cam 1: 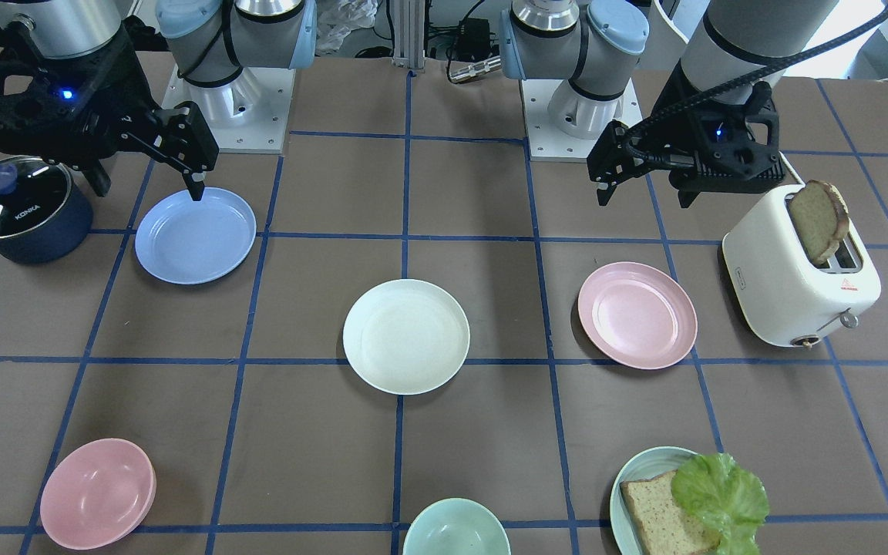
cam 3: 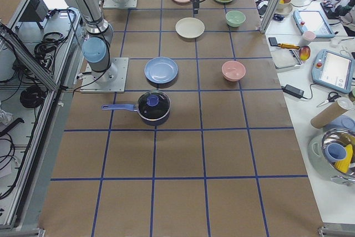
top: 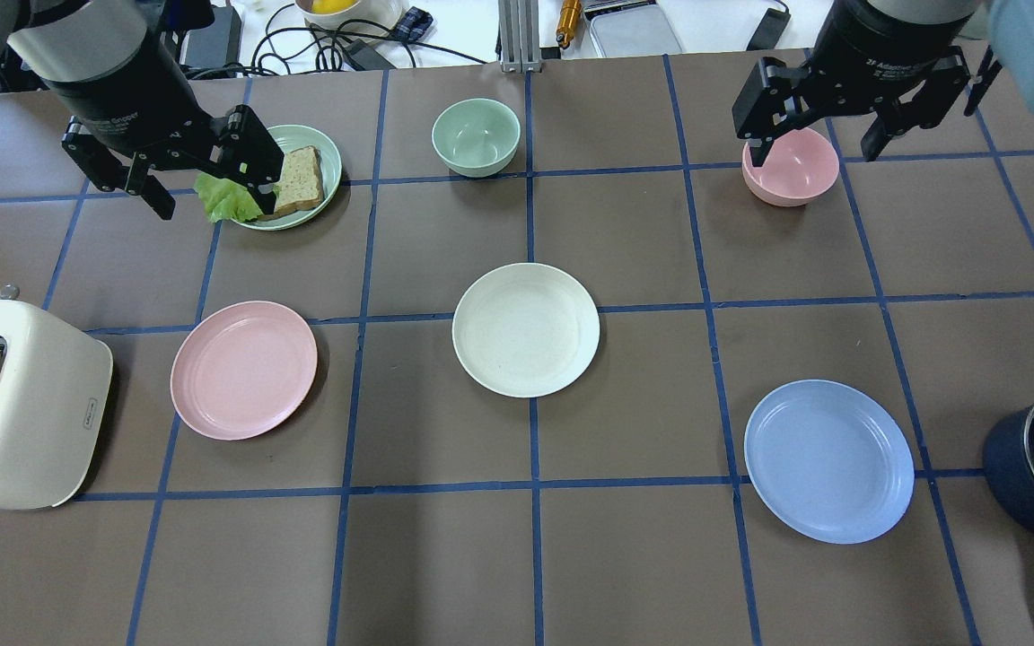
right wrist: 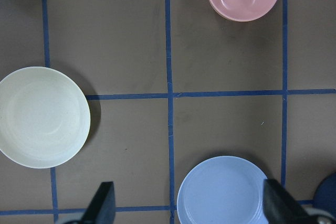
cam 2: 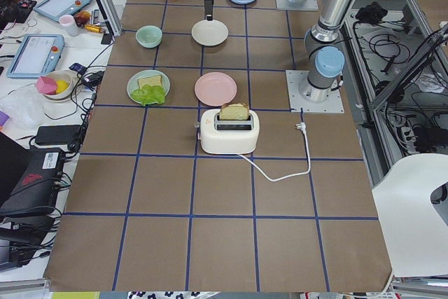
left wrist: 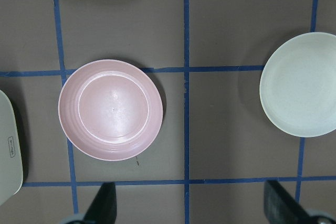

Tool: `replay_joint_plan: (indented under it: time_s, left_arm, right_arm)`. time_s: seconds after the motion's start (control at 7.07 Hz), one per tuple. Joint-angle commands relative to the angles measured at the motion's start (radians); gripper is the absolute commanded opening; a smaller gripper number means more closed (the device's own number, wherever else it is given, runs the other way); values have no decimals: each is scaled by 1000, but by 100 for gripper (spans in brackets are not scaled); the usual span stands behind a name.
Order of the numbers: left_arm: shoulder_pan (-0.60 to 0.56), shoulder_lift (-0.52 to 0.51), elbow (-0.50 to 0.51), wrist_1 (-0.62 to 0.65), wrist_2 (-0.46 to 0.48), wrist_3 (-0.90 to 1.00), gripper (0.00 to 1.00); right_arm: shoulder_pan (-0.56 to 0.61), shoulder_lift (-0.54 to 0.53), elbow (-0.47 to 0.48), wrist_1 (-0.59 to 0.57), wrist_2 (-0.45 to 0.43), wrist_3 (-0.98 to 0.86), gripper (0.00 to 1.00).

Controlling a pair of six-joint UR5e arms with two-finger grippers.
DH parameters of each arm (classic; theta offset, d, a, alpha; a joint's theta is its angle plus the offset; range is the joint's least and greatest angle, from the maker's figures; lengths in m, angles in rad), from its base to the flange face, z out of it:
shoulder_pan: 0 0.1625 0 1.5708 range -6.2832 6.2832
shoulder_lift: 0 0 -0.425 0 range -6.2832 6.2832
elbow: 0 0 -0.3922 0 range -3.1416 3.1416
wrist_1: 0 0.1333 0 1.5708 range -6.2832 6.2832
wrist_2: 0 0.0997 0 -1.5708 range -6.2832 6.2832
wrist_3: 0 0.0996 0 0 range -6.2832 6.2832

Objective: Stack three plates with pink and blue
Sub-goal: 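Move left gripper down to the pink plate while right gripper moves toward the blue plate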

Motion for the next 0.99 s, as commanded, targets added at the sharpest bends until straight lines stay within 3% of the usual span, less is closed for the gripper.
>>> replay_joint_plan:
  time_s: [0.0,0.85]
  left_arm:
    - [0,0,-5,0,0,0,100]
    - [0,6,-15,11,11,0,100]
  right_arm:
    - [1,-1,2,0,0,0,100]
    - [-1,2,2,0,-5,0,100]
